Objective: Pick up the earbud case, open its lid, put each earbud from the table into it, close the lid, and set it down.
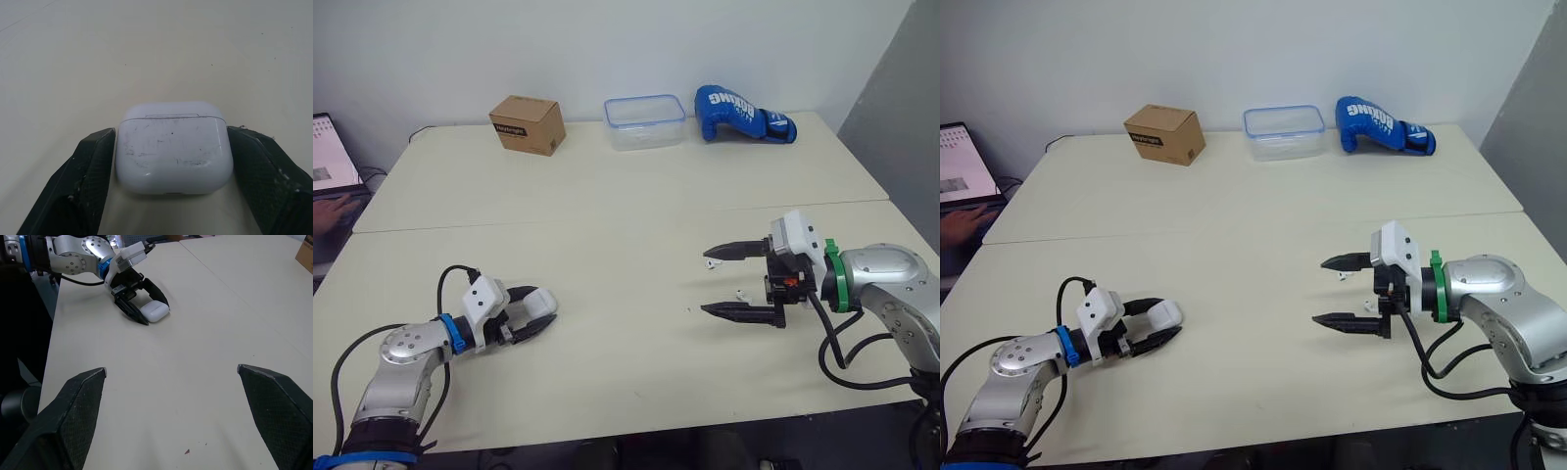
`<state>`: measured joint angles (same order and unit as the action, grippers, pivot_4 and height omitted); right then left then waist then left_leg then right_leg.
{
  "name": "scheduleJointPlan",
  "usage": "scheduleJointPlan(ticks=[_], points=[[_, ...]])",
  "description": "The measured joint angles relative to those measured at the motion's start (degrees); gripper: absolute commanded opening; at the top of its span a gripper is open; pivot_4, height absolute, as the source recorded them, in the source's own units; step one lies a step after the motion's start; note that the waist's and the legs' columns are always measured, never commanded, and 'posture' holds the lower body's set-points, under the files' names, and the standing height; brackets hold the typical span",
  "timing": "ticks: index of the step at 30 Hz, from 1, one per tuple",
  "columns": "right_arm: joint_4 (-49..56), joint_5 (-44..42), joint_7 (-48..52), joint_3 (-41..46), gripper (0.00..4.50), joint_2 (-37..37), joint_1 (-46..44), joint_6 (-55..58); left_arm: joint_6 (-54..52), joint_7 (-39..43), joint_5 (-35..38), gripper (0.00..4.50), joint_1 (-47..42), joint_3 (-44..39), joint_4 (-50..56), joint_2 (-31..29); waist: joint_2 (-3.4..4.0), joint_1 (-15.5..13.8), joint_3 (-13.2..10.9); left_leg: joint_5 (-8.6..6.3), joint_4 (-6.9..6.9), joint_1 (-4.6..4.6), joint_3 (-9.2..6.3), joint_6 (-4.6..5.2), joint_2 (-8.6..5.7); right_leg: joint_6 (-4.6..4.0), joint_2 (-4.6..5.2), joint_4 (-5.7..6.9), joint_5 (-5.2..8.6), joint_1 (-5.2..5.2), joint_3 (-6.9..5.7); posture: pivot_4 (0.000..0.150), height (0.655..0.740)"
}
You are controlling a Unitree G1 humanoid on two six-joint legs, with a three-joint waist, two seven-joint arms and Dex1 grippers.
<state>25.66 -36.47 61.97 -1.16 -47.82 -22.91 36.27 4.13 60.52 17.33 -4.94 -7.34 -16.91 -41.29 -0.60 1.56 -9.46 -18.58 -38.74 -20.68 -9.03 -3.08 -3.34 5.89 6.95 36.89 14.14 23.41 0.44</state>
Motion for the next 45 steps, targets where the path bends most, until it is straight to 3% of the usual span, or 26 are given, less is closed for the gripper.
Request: scheduleJointPlan(ticks=[21,25,37,45], points=[[-0.44,0.81,-0.06,0.61,4.50,-1.04,1.22,-0.57,-2.97,0.73,0.23,3.73,-0.22,0.35,1.70,-1.76,0.14,0.13,0.08,-0.09,0.01,0.03,0.03,0.16,0.01,0.00,-0.01,0.01,0.00,0.00,0.03,0.150,0.7307],[-0.44,0.87,-0.05,0.61,4.50,-1.04,1.22,-0.57,-4.40,0.28,0.28,2.81,0.30,0.38,3.09,-1.75,0.15,0.10,0.08,-0.09,0.01,0.03,0.03,0.16,0.00,0.00,-0.01,0.01,0.00,0.00,0.04,0.150,0.7307],[-0.50,1.15,0.07,0.62,4.50,-1.04,1.51,-0.62,-2.15,-0.98,0.01,2.77,0.79,0.36,3.26,-1.30,0.15,0.08,0.08,-0.09,0.01,0.03,0.03,0.17,0.00,0.00,0.00,0.01,0.00,0.00,0.04,0.150,0.7307],[-4.32,-2.53,-0.88,0.54,4.50,-0.49,-7.28,5.78,-1.73,-3.47,-1.58,2.77,-10.44,1.40,7.47,0.19,0.00,-0.54,-0.04,0.02,-0.07,-0.12,-0.11,-0.04,-0.03,0.00,0.01,-0.04,-0.01,0.00,-0.10,0.150,0.7307]])
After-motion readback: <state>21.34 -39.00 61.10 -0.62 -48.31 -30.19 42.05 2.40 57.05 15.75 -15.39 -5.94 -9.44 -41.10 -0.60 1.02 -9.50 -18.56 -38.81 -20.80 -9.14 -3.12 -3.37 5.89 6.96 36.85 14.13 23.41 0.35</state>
